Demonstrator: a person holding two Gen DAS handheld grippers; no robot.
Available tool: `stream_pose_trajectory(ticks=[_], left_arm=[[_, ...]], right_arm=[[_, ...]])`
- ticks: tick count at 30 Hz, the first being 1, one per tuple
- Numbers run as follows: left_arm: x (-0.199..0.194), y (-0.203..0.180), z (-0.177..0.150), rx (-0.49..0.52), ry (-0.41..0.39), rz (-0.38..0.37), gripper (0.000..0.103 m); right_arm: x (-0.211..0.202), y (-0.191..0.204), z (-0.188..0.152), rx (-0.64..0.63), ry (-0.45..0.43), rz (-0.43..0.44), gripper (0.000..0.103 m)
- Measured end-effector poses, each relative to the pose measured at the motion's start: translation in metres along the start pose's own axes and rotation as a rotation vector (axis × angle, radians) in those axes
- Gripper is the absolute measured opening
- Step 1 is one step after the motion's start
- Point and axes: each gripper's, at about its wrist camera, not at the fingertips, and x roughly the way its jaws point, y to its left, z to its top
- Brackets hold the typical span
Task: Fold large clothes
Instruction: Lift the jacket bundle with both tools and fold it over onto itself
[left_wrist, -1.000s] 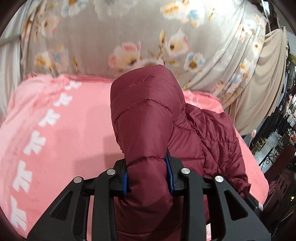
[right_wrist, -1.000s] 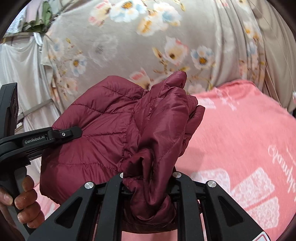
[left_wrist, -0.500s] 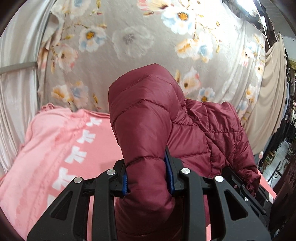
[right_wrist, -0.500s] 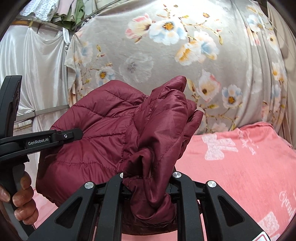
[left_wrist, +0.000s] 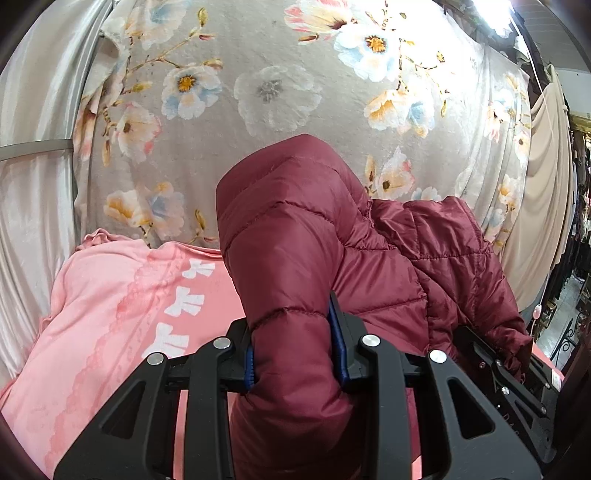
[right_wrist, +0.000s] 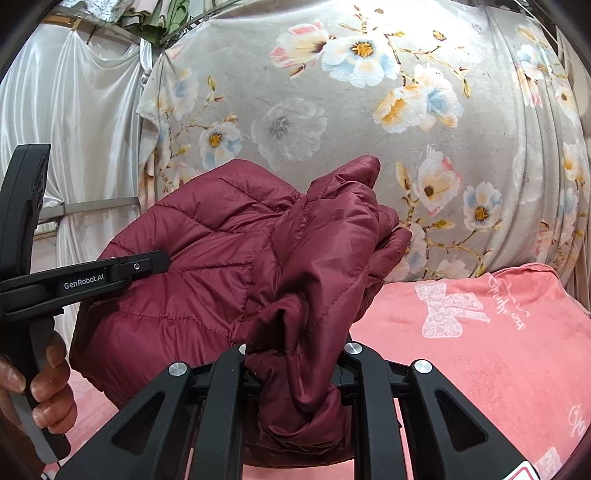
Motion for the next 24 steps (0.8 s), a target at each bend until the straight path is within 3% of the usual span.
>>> stream_pose_trajectory(ticks=[9, 24], left_arm=[[0.045, 0.016, -0.018, 0.003, 0.031, -0.004, 0.03], [0.121, 0.025, -0.08, -0.002, 0.163, 0.007, 0.03]], right_arm=[[0.042, -0.004, -0.03, -0.002, 0.066, -0.024, 0.015], [0.098, -0.025, -0.095, 0.03, 0.219, -0.067, 0.015]])
